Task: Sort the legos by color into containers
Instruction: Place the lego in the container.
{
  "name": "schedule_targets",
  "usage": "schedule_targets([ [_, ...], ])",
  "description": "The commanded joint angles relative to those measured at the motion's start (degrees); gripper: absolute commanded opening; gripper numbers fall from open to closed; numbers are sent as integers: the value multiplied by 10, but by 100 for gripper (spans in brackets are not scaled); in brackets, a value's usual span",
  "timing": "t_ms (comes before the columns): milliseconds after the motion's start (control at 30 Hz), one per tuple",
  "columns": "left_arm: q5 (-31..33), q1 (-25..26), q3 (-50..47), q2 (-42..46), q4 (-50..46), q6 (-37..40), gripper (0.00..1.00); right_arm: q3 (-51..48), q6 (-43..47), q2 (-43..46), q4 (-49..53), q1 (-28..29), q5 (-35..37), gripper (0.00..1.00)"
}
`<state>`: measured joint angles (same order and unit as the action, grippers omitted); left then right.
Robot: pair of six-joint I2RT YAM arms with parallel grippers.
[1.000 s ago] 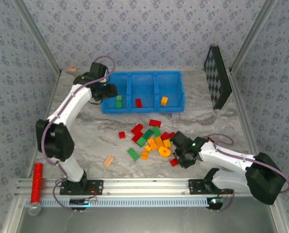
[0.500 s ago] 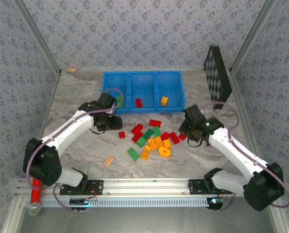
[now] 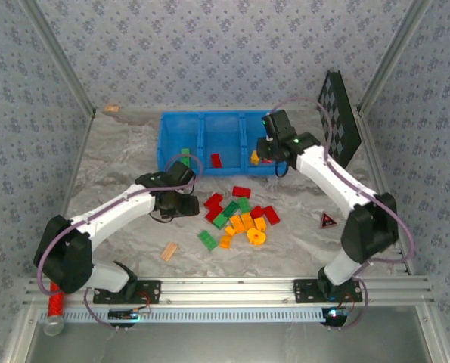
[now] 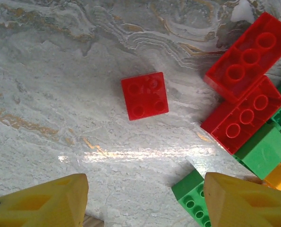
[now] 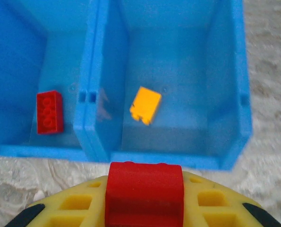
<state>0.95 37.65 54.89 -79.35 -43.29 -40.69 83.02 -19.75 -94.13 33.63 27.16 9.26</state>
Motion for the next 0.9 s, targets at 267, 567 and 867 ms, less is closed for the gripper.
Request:
schedule_targets([
  [267, 14, 11, -12, -30, 20, -55, 66, 278, 124, -223, -24, 59, -30, 25],
  [567, 26, 15, -6, -46, 17, -57, 66, 425, 116, -375, 29, 91, -52, 26],
  [867, 36, 14, 3, -65, 14, -60, 66, 470, 102, -455, 42, 95, -66, 31],
])
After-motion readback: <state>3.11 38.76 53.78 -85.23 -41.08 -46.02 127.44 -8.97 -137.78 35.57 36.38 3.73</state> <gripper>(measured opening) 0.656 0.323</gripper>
